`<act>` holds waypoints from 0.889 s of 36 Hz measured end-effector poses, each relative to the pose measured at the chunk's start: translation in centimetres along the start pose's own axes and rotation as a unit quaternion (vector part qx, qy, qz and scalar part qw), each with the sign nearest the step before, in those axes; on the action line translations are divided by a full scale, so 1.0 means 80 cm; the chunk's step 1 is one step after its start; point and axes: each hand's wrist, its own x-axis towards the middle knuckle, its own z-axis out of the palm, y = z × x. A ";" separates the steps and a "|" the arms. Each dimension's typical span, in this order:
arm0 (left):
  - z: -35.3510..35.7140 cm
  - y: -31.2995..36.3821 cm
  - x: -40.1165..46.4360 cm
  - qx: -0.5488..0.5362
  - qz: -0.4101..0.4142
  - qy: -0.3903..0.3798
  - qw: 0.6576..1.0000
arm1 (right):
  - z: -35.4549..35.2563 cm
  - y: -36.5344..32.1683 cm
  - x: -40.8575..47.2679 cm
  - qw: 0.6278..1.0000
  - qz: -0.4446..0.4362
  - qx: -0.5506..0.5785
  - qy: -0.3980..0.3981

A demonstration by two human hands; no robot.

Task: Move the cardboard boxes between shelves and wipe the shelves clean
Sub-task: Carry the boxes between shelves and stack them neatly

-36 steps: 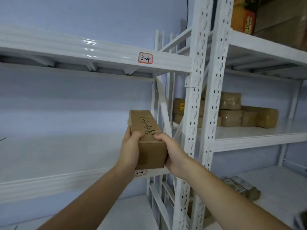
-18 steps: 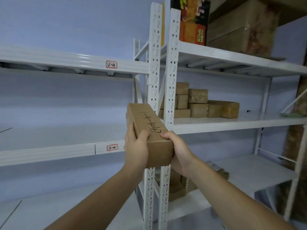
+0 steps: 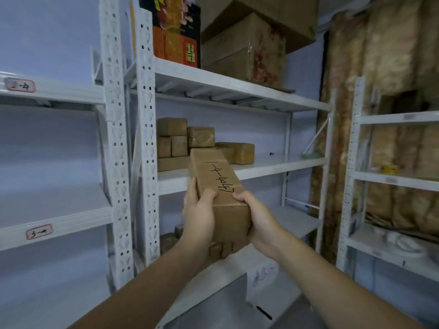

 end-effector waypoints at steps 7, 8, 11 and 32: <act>0.094 -0.064 0.064 -0.021 -0.019 -0.050 0.998 | -0.097 -0.001 0.047 0.997 -0.007 -0.017 0.078; 0.105 -0.071 0.074 -0.025 -0.020 -0.059 0.998 | -0.108 -0.002 0.055 0.996 -0.008 -0.019 0.084; 0.137 -0.089 0.108 -0.028 -0.021 -0.075 0.997 | -0.139 -0.006 0.085 0.995 -0.009 -0.027 0.095; 0.294 -0.181 0.294 -0.017 -0.010 -0.114 0.993 | -0.307 -0.018 0.280 0.990 -0.038 -0.032 0.130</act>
